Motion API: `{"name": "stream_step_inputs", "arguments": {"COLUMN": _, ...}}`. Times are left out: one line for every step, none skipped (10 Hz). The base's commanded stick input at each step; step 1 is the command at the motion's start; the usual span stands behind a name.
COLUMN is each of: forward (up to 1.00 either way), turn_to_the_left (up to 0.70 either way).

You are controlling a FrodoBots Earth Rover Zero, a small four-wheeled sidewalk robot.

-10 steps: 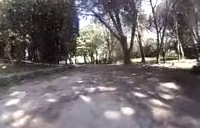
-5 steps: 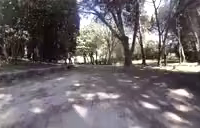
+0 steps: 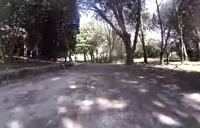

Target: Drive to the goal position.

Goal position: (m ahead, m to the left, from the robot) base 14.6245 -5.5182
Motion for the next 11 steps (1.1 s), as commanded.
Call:
{"name": "stream_step_inputs", "arguments": {"forward": 0.85, "turn_to_the_left": 0.00}}
{"name": "stream_step_inputs", "arguments": {"forward": 0.85, "turn_to_the_left": 0.00}}
{"name": "stream_step_inputs", "arguments": {"forward": 0.85, "turn_to_the_left": 0.00}}
{"name": "stream_step_inputs", "arguments": {"forward": 0.85, "turn_to_the_left": 0.00}}
{"name": "stream_step_inputs", "arguments": {"forward": 0.85, "turn_to_the_left": 0.00}}
{"name": "stream_step_inputs", "arguments": {"forward": 0.85, "turn_to_the_left": 0.00}}
{"name": "stream_step_inputs", "arguments": {"forward": 0.85, "turn_to_the_left": 0.00}}
{"name": "stream_step_inputs", "arguments": {"forward": 0.85, "turn_to_the_left": 0.00}}
{"name": "stream_step_inputs", "arguments": {"forward": 0.85, "turn_to_the_left": 0.00}}
{"name": "stream_step_inputs", "arguments": {"forward": 0.85, "turn_to_the_left": 0.00}}
{"name": "stream_step_inputs", "arguments": {"forward": 0.85, "turn_to_the_left": 0.00}}
